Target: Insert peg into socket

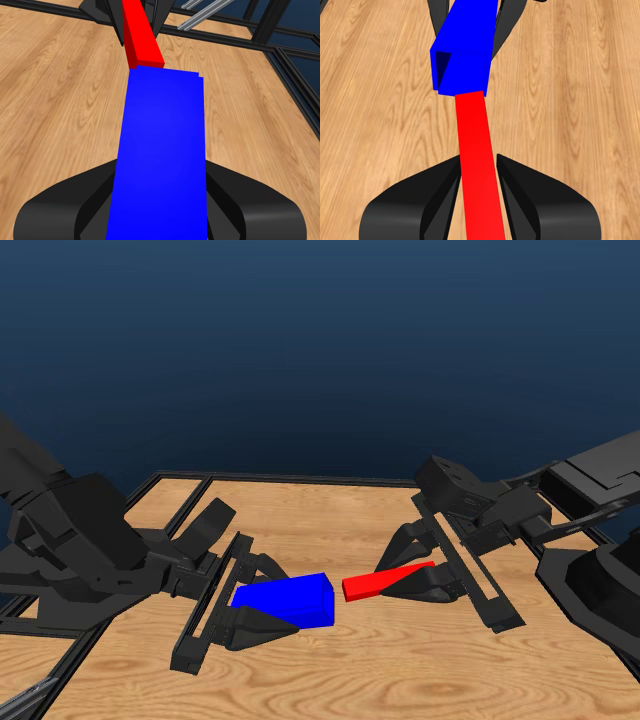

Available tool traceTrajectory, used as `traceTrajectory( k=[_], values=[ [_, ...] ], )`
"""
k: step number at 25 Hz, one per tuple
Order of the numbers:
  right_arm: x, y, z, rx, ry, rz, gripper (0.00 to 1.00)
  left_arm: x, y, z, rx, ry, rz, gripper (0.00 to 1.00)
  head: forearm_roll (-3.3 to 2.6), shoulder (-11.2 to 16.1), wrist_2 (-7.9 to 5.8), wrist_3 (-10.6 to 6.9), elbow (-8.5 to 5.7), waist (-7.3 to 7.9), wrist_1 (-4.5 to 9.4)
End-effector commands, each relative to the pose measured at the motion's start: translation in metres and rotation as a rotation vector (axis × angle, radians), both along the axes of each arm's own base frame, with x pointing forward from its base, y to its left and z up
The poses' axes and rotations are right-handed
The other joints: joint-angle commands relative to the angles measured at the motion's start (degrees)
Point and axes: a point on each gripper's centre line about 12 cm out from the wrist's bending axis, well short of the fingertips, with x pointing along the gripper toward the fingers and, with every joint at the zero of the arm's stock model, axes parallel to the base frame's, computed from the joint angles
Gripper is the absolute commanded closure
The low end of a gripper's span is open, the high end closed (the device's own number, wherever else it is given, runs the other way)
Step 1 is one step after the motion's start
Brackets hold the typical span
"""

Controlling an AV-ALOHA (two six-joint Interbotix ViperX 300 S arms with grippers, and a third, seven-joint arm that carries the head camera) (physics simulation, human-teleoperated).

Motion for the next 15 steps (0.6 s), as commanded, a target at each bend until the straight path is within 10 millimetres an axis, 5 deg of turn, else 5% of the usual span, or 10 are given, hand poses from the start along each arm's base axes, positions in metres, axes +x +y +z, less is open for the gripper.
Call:
traceTrajectory(
  k=[1,15],
  values=[
    [0.002,0.010,0.026,-0.027,0.022,-0.021,1.00,0.005,-0.007,0.014,-0.007,-0.088,0.009,1.00,0.05,-0.2,-0.25,-0.09,-0.45,0.50,-0.14],
    [0.038,0.029,0.030,-0.093,0.041,-0.045,1.00,0.010,-0.006,0.008,0.016,-0.076,0.013,1.00,0.10,0.1,-0.35,-0.14,-0.38,0.83,0.27]
  ],
)
